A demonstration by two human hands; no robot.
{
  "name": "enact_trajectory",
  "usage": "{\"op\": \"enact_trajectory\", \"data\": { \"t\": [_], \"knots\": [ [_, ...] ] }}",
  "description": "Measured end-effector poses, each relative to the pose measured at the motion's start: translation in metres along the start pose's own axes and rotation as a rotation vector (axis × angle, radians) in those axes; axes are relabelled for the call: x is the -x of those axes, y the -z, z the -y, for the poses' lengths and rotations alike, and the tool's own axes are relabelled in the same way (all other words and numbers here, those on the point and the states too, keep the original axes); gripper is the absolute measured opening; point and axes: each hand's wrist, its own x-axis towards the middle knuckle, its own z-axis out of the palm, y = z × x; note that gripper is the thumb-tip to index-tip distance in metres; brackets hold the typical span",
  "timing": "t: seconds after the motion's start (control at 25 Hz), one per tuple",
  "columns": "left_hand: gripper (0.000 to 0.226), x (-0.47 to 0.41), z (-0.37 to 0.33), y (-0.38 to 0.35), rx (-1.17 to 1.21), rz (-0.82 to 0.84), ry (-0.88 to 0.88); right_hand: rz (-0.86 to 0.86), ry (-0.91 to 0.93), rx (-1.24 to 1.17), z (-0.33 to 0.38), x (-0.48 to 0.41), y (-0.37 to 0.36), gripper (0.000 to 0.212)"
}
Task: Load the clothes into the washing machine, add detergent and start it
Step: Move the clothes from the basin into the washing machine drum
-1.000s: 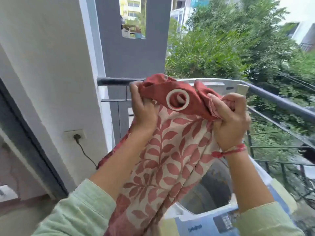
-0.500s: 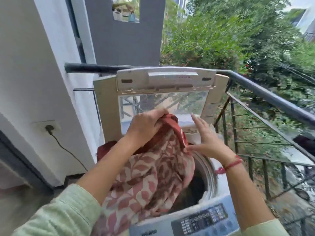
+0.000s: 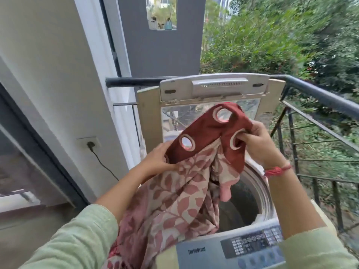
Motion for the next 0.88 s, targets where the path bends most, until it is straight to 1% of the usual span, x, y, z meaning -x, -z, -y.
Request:
{"op": "enact_trajectory", "data": {
  "t": [0.04, 0.08, 0.12, 0.16, 0.2, 0.24, 0.28, 0.32, 0.36, 0.4, 0.48, 0.52, 0.56, 0.6, 0.64, 0.68, 0.72, 0.76, 0.8, 0.84, 0.88],
  "knots": [
    [0.075, -0.003, 0.016, -0.010, 0.002, 0.037, 0.061, -0.030, 0.039, -0.055, 0.011, 0.003, 0.011, 0.044],
    [0.058, -0.003, 0.025, -0.017, -0.019, 0.088, 0.107, -0.077, 0.072, -0.104, 0.018, 0.007, 0.024, 0.038],
    [0.039, -0.003, 0.030, -0.020, -0.041, 0.138, 0.133, -0.165, 0.085, -0.152, 0.022, 0.011, 0.041, 0.033],
    [0.025, -0.004, 0.035, -0.022, -0.044, 0.155, 0.148, -0.288, 0.080, -0.181, 0.022, 0.015, 0.059, 0.030],
    [0.015, -0.006, 0.036, -0.021, -0.018, 0.118, 0.146, -0.411, 0.068, -0.164, 0.018, 0.019, 0.077, 0.026],
    [0.010, -0.012, 0.030, -0.018, 0.011, 0.019, 0.150, -0.504, 0.051, -0.101, 0.011, 0.022, 0.094, 0.023],
    [0.010, -0.021, 0.017, -0.014, 0.026, -0.115, 0.136, -0.558, 0.009, 0.013, -0.003, 0.023, 0.108, 0.028],
    [0.010, -0.035, -0.004, -0.012, 0.025, -0.258, 0.106, -0.553, -0.052, 0.148, -0.014, 0.023, 0.114, 0.038],
    [0.012, -0.048, -0.032, -0.011, 0.009, -0.377, 0.036, -0.495, -0.127, 0.282, -0.028, 0.022, 0.115, 0.045],
    [0.014, -0.061, -0.070, -0.012, -0.006, -0.466, -0.068, -0.403, -0.191, 0.405, -0.044, 0.020, 0.114, 0.048],
    [0.017, -0.081, -0.141, -0.029, -0.035, -0.567, -0.293, -0.210, -0.286, 0.631, -0.076, 0.015, 0.112, 0.048],
    [0.017, -0.090, -0.171, -0.044, -0.074, -0.560, -0.369, -0.175, -0.318, 0.738, -0.094, 0.012, 0.117, 0.044],
    [0.022, -0.098, -0.186, -0.063, -0.148, -0.460, -0.384, -0.188, -0.343, 0.805, -0.108, 0.009, 0.122, 0.038],
    [0.035, -0.103, -0.192, -0.083, -0.260, -0.257, -0.322, -0.225, -0.357, 0.826, -0.118, 0.008, 0.126, 0.031],
    [0.057, -0.106, -0.185, -0.103, -0.399, -0.002, -0.198, -0.250, -0.372, 0.826, -0.125, 0.010, 0.131, 0.028],
    [0.080, -0.105, -0.168, -0.117, -0.500, 0.202, -0.074, -0.218, -0.424, 0.832, -0.130, 0.013, 0.135, 0.030],
    [0.093, -0.099, -0.146, -0.125, -0.540, 0.317, 0.020, -0.128, -0.513, 0.855, -0.134, 0.016, 0.137, 0.040],
    [0.096, -0.090, -0.121, -0.128, -0.547, 0.333, 0.075, -0.013, -0.596, 0.892, -0.142, 0.018, 0.141, 0.051],
    [0.092, -0.078, -0.095, -0.125, -0.536, 0.276, 0.102, 0.077, -0.641, 0.933, -0.150, 0.018, 0.143, 0.059],
    [0.085, -0.061, -0.072, -0.119, -0.518, 0.190, 0.125, 0.112, -0.641, 0.965, -0.154, 0.016, 0.139, 0.061],
    [0.079, -0.041, -0.053, -0.110, -0.493, 0.097, 0.160, 0.115, -0.604, 0.981, -0.156, 0.011, 0.130, 0.058]
  ]
}}
